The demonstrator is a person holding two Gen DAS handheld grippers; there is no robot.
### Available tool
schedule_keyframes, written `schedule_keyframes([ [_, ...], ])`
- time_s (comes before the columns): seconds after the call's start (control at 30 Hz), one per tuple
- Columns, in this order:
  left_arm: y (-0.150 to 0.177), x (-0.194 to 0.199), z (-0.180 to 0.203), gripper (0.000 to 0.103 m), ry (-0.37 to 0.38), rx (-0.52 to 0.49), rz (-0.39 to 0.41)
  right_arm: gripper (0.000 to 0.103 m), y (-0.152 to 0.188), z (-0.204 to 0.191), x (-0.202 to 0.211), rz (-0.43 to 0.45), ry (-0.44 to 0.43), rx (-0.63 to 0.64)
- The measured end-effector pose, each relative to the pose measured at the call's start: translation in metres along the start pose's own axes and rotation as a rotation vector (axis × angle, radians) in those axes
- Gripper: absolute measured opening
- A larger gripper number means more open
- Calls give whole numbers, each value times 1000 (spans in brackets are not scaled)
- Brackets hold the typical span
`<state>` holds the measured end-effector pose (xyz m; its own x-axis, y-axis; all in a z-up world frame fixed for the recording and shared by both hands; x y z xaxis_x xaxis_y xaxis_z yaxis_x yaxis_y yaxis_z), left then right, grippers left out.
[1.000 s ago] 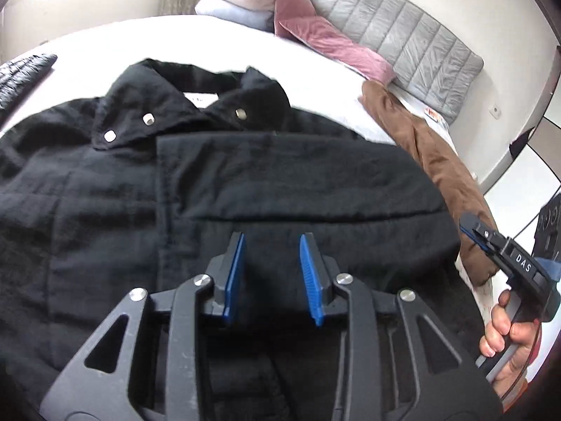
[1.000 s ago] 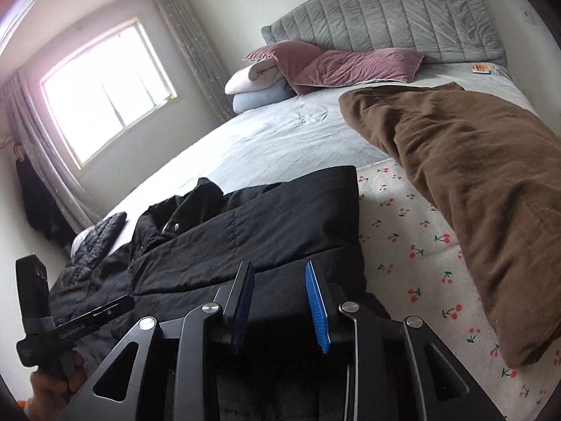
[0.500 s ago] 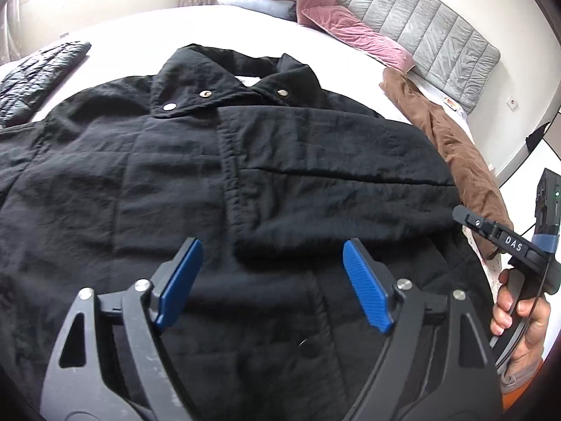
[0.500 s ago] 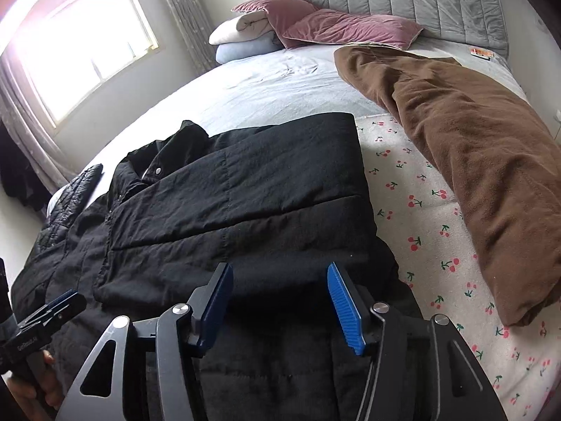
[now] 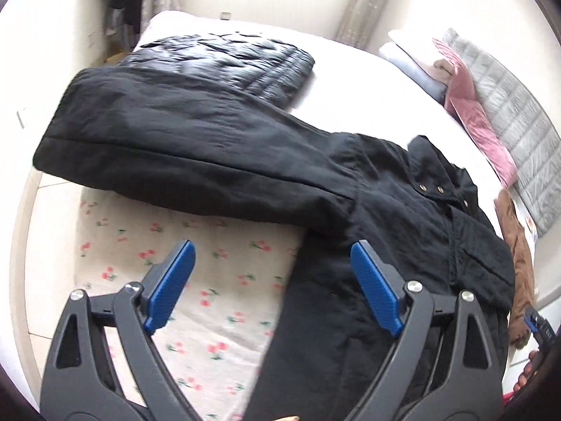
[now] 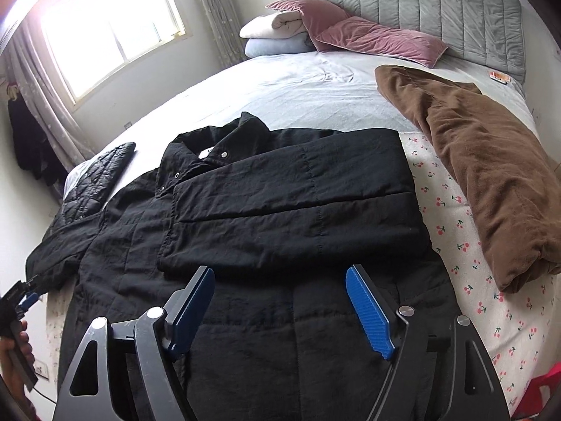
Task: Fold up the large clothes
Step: 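Grasp the other sleeve with the left gripper and lift it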
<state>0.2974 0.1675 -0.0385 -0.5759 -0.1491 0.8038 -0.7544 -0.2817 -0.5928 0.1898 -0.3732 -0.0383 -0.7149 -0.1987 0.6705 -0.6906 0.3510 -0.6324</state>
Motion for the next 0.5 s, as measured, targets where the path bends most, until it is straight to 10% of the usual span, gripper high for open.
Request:
schedule_keyframes([
  [0.5, -3, -87, -180, 85, 92, 639, 111, 80, 20, -12, -46, -111, 44, 83],
])
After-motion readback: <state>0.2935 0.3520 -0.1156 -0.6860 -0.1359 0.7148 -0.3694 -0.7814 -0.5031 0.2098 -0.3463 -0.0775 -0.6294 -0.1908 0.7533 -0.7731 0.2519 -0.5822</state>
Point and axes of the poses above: each gripper's, at about its wrist camera, not at the fingertips, and x roughly against the way its jaws point, z to its right, y to its underside, the point moved 3 cm from there along -x, roughly the way its jaws point, and after that the axes turned 15 degrees about -y, right-handed, at the moved point
